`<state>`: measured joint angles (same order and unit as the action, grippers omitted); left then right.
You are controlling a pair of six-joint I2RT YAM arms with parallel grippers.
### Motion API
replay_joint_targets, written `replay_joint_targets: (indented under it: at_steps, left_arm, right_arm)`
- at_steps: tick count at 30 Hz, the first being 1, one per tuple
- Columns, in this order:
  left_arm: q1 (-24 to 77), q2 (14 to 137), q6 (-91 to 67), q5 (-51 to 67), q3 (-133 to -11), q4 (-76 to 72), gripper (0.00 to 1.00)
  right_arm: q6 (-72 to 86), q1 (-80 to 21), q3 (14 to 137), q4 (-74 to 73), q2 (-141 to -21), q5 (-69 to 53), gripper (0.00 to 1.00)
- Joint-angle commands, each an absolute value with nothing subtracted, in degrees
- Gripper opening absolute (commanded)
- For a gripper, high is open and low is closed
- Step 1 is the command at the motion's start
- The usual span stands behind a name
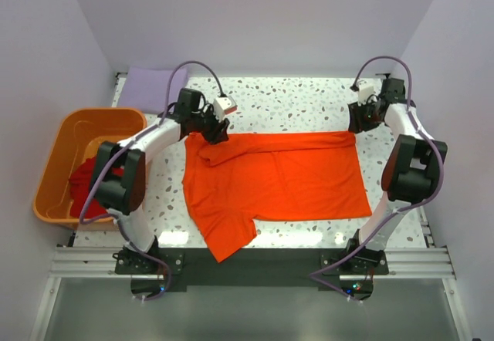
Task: Fold and stack the t-shirts
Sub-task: Fold the tshirt
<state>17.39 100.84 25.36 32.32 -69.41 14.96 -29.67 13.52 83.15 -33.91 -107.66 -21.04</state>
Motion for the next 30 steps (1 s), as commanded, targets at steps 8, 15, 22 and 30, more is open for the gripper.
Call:
replay_joint_targets:
  at_steps: [8,15,22,30]
  left_arm:
    - [17.31,113.98,21.53,32.26,-80.42,21.09,0.49]
    - [17.40,116.54,22.59,33.83,-81.65,23.38,0.47]
    - [17.49,114.88,25.31,38.05,-81.39,25.05,0.19]
    - [19.16,109.87,29.00,42.53,-78.93,27.95,0.00]
  right_arm:
    - [-32.43,11.87,92.54,-39.63,-114.51,-24.52,0.48]
    - [-34.10,11.78,94.39,-42.19,-116.72,-24.17,0.48]
    - [-35.15,11.78,95.80,-43.68,-117.16,-24.34,0.47]
    - [-36.21,11.78,95.98,-45.00,-116.37,-24.96,0.44]
